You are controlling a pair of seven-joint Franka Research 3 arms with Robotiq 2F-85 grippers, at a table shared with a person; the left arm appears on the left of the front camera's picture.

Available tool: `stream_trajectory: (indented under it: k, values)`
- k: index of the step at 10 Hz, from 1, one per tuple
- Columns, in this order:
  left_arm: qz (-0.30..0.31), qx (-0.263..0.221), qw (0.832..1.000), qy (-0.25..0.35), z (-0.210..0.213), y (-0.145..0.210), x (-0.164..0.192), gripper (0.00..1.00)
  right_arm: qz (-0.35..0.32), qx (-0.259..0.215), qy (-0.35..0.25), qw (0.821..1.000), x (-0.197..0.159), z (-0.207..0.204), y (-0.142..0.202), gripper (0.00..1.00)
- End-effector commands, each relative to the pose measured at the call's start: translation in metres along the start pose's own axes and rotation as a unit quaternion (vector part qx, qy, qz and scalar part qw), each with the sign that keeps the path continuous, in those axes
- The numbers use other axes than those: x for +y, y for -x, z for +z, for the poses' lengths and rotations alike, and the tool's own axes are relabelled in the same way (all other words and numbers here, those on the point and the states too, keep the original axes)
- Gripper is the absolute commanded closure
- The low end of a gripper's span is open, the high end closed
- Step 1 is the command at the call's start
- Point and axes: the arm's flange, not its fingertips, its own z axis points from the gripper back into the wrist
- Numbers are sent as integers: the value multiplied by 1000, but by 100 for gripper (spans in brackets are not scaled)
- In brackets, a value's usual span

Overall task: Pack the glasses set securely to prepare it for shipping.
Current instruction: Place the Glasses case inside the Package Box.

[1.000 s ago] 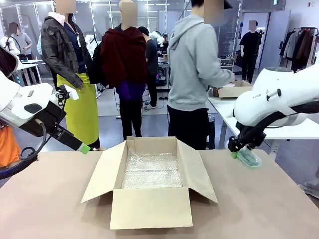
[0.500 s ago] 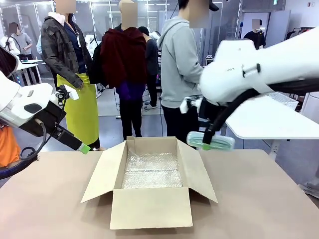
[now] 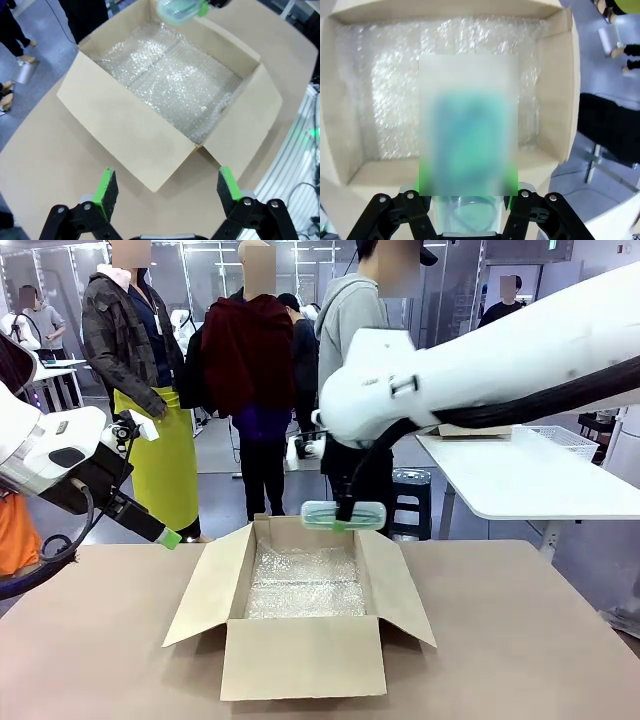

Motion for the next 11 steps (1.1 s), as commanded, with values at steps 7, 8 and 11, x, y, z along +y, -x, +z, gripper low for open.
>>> stream_trajectory:
  k: [7, 8, 11]
  values:
    - [0, -3, 1000, 4, 2, 1, 1, 0, 11, 17, -46, 999, -74, -131, -30, 66]
    - [0, -3, 1000, 4, 2, 1, 1, 0, 4, 16, -55, 998, -80, -142, -18, 66]
    - [0, -3, 1000, 4, 2, 1, 1, 0, 11, 21, -65, 998, -82, -156, -21, 6]
